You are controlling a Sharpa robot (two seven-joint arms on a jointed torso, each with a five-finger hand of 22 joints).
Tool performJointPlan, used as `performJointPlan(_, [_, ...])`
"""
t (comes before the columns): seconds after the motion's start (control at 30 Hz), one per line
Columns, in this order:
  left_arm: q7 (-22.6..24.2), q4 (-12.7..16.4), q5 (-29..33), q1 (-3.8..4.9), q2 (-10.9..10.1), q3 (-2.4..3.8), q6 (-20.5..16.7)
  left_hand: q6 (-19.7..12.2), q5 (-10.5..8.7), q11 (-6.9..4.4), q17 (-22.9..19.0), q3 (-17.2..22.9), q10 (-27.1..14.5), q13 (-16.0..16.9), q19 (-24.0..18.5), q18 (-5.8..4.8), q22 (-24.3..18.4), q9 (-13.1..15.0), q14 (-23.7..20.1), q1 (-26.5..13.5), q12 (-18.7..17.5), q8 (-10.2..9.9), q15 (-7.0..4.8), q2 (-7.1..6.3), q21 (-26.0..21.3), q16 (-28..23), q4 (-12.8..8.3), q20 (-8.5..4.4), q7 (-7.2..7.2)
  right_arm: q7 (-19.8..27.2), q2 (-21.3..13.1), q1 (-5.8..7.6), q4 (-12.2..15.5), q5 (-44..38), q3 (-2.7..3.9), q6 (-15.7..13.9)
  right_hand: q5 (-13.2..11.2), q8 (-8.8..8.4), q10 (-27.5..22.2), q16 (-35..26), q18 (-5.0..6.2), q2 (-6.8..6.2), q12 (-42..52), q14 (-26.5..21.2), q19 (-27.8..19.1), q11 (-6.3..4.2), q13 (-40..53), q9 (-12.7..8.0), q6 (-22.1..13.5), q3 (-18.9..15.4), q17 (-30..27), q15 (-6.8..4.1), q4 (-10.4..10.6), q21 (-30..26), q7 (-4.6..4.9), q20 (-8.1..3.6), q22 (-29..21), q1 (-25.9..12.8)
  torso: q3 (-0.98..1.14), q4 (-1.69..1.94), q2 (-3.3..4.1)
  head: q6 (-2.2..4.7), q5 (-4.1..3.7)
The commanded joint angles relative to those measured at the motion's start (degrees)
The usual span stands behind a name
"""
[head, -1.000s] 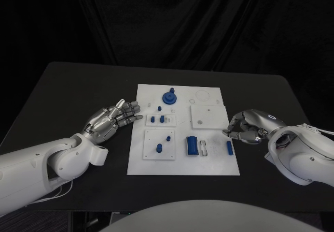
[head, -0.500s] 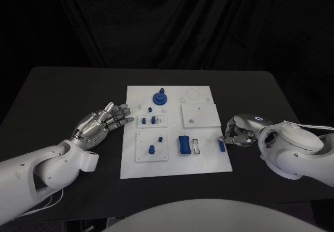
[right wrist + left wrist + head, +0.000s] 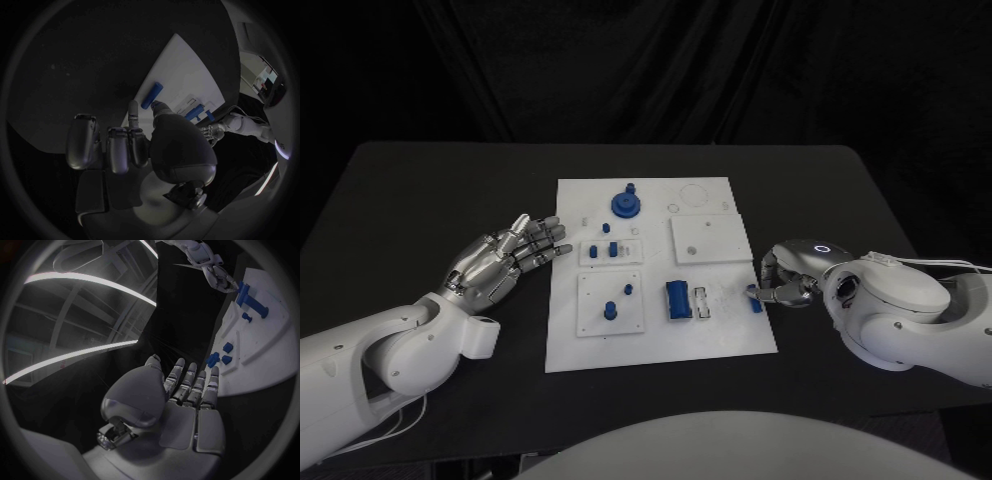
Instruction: Assemble the parts on the task board
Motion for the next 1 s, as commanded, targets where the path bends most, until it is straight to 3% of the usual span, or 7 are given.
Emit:
performJointPlan(0.03, [0.5,0.1,-0.1,-0.10,0.0,0.04,0.3,0.4,0.26,0.13,0.1,0.3,0.4,0.1,0.3,-1.15,0.0,0.1,0.2,0.5,0.3,0.4,0.34,0.02,0.3,0.3,0.0,-0.13,3.97,-1.5,0.2,-0.23,0.0,-1.6,0.00,1.7,0.9,0.54,6.0,-0.2,-1.03,-0.03,0.2,5.7,1.2,-0.45,15.1,0.7,0.4,-0.2,13.7,-0.42,-0.1,0.3,-0.25,-0.44,10.5,-0.5,-0.02,-0.03,0.02,0.00,0.04])
performJointPlan(0.23, [0.4,0.0,-0.1,-0.10,0.0,0.04,0.3,0.4,0.26,0.13,0.1,0.3,0.4,0.1,0.3,-1.15,0.0,0.1,0.2,0.5,0.3,0.4,0.34,0.02,0.3,0.3,0.0,-0.13,3.97,-1.4,0.9,-0.35,0.2,-1.7,0.00,1.9,1.9,1.39,6.0,-0.2,-1.04,-0.06,0.2,5.7,1.2,-0.84,15.1,2.2,1.0,-0.1,13.7,-0.73,-0.1,0.3,-0.71,-0.71,10.5,-0.3,-0.07,0.01,0.02,0.00,-0.03])
performJointPlan(0.33, [0.3,0.0,-0.1,-0.10,0.1,0.04,0.3,0.4,0.26,0.13,0.1,0.3,0.4,0.1,0.3,-1.15,0.0,0.1,0.2,0.5,0.3,0.4,0.34,0.02,0.3,0.3,0.0,-0.13,3.97,-1.4,1.4,-0.44,0.1,-1.7,0.01,1.9,6.7,1.90,6.0,-0.3,-1.05,-0.58,0.2,5.7,1.2,-1.25,15.1,4.3,0.5,0.8,13.6,-1.12,-0.3,0.4,-1.12,-1.11,10.5,1.7,-0.06,0.00,0.01,0.00,0.02])
performJointPlan(0.4, [0.2,0.0,-0.1,-0.10,0.1,0.04,0.3,0.4,0.26,0.13,0.1,0.3,0.4,0.1,0.3,-1.15,0.0,0.1,0.2,0.5,0.3,0.4,0.34,0.02,0.3,0.3,0.0,-0.13,3.97,-1.3,1.7,-0.52,0.1,-1.7,0.01,1.9,8.1,1.94,6.0,-0.3,-1.05,-0.84,0.2,5.7,1.2,-1.30,15.1,5.0,0.3,1.2,13.6,-1.18,-0.3,0.3,-1.17,-1.19,10.5,2.4,-0.05,0.01,0.02,0.00,0.03])
performJointPlan(0.77, [0.0,-0.1,-0.1,-0.10,0.1,0.04,0.3,0.3,0.29,0.12,0.1,0.4,0.4,0.0,0.3,-1.18,0.0,0.0,0.1,0.6,0.2,0.4,0.36,0.05,0.3,0.3,0.0,-0.14,4.01,-1.3,3.3,-1.09,-0.6,-1.2,0.01,2.7,14.1,1.61,6.0,-0.4,-0.99,-1.75,0.2,5.6,1.1,-1.48,15.1,7.6,-0.2,3.2,13.2,-1.35,-0.5,0.0,-1.33,-1.38,10.4,5.3,-0.04,-0.01,0.00,0.00,0.27])
performJointPlan(1.0, [-0.1,-0.1,-0.1,-0.11,0.1,0.04,0.4,0.3,0.30,0.13,0.0,0.4,0.3,0.0,0.3,-1.19,0.0,0.0,0.1,0.6,0.1,0.4,0.36,0.07,0.3,0.3,0.0,-0.14,4.04,-1.3,4.4,-1.59,-1.3,1.0,0.02,2.7,17.4,0.37,6.0,-0.7,-0.83,-2.06,0.2,5.5,0.7,-1.25,15.1,8.4,-1.0,6.3,12.6,-1.22,-3.3,-1.0,-0.98,-1.33,10.2,10.8,-0.04,0.01,-0.06,0.00,0.46])
